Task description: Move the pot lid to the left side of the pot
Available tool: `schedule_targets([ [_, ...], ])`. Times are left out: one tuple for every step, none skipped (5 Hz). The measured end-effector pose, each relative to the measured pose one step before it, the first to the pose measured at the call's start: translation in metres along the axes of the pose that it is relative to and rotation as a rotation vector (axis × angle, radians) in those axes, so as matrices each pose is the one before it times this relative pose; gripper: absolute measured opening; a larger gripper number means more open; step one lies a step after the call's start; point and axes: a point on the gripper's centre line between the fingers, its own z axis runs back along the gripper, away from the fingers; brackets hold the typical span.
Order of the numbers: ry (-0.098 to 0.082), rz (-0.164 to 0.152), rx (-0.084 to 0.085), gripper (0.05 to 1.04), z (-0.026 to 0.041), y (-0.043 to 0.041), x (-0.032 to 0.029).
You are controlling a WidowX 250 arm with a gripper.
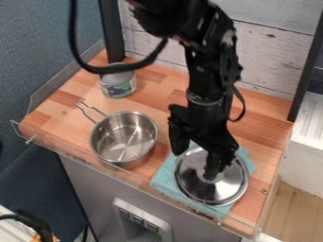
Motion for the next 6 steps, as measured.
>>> schedule_targets([
  [0.0032,-0.0110,0.0030,1.000,-0.01464,-0.00651,0.00726],
  [-0.0045,-0.0036,0.0066,0.963,-0.00453,-0.00300,0.00452],
  [-0.0185,-0.0266,-0.0003,0.698,-0.00053,-0.00066,-0.00023],
  [-0.0040,-0.0323,0.0117,0.403,0.00284,-0.00046,-0.00301],
  [0.0022,-0.0132,0.0113,0.278,0.00899,0.00022,-0.00169],
  [-0.0532,0.0259,-0.0168,0.277,0.01931,0.00128,0.01115],
])
